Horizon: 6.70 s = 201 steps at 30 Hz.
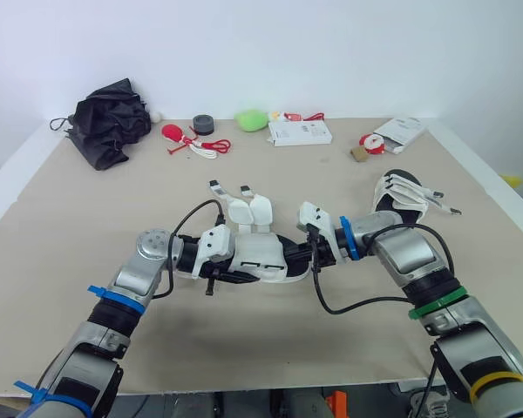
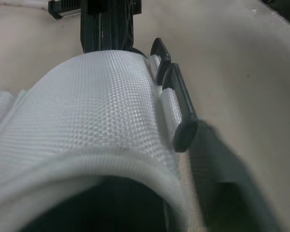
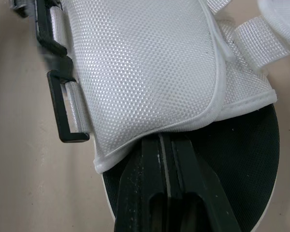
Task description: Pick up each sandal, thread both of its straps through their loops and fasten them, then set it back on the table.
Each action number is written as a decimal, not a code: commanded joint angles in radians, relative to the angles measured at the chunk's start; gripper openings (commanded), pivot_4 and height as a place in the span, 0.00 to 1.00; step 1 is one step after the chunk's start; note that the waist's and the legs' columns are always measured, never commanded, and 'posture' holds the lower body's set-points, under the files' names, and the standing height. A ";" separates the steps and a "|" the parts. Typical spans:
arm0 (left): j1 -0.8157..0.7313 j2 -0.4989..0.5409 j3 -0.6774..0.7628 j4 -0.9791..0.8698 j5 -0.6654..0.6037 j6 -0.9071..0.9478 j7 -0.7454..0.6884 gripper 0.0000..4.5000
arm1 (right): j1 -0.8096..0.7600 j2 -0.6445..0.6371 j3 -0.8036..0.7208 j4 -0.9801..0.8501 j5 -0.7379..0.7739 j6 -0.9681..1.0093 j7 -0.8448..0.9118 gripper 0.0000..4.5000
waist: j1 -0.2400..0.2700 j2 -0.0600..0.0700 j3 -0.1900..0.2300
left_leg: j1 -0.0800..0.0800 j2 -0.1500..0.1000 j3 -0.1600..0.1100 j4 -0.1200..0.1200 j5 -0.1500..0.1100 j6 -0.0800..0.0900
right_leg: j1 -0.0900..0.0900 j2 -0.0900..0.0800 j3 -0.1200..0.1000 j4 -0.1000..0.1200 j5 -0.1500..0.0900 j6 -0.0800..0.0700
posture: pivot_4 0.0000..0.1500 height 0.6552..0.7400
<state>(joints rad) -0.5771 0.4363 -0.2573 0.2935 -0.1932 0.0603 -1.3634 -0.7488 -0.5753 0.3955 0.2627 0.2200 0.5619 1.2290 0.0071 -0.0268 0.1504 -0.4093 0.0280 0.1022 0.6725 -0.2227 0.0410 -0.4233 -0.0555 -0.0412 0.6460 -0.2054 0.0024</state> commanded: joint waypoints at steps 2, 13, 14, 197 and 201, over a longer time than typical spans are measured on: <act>0.003 0.073 0.048 -0.129 -0.099 0.211 -0.020 0.85 | 0.023 0.005 0.034 0.049 -0.061 0.008 -0.008 0.00 | -0.003 0.000 0.000 | -0.001 0.000 0.000 -0.001 0.000 0.000 | 0.000 0.001 0.001 0.000 0.000 -0.001 | 1.00 1.00; -0.125 0.299 0.341 -0.136 -0.574 1.107 0.020 0.99 | 0.017 0.040 0.022 0.064 -0.063 -0.022 -0.004 0.00 | -0.014 -0.003 0.002 | -0.001 0.003 -0.004 -0.002 0.000 -0.002 | -0.004 0.004 -0.003 0.001 -0.003 -0.003 | 1.00 1.00; -0.147 0.272 0.365 -0.092 -0.573 1.122 0.070 0.99 | 0.016 0.043 0.020 0.065 -0.064 -0.022 -0.007 0.00 | -0.014 -0.003 0.002 | 0.000 0.003 -0.004 -0.002 0.001 -0.002 | -0.003 0.004 -0.003 0.001 -0.003 -0.003 | 1.00 1.00; -0.040 0.191 0.052 -0.275 -0.441 0.861 0.054 0.01 | 0.182 0.102 -0.063 -0.287 0.075 0.210 -0.158 0.00 | -0.029 -0.009 0.005 | 0.006 0.019 -0.009 -0.014 -0.011 -0.034 | -0.002 0.031 0.003 0.009 -0.025 -0.014 | 1.00 1.00; -0.012 0.224 0.056 -0.280 -0.411 0.812 0.045 0.01 | 0.182 0.102 -0.067 -0.283 0.076 0.209 -0.159 0.00 | -0.030 -0.009 0.005 | 0.006 0.020 -0.009 -0.014 -0.011 -0.034 | -0.002 0.031 0.003 0.009 -0.025 -0.014 | 1.00 1.00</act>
<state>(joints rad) -0.5971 0.6467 -0.2071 0.0292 -0.6229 0.8962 -1.3172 -0.5801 -0.4774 0.3042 -0.0359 0.2924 0.7605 1.0712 -0.0228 -0.0358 0.1558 -0.4032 0.0479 0.0932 0.6588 -0.2341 0.0074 -0.4252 -0.0247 -0.0383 0.6546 -0.2309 -0.0120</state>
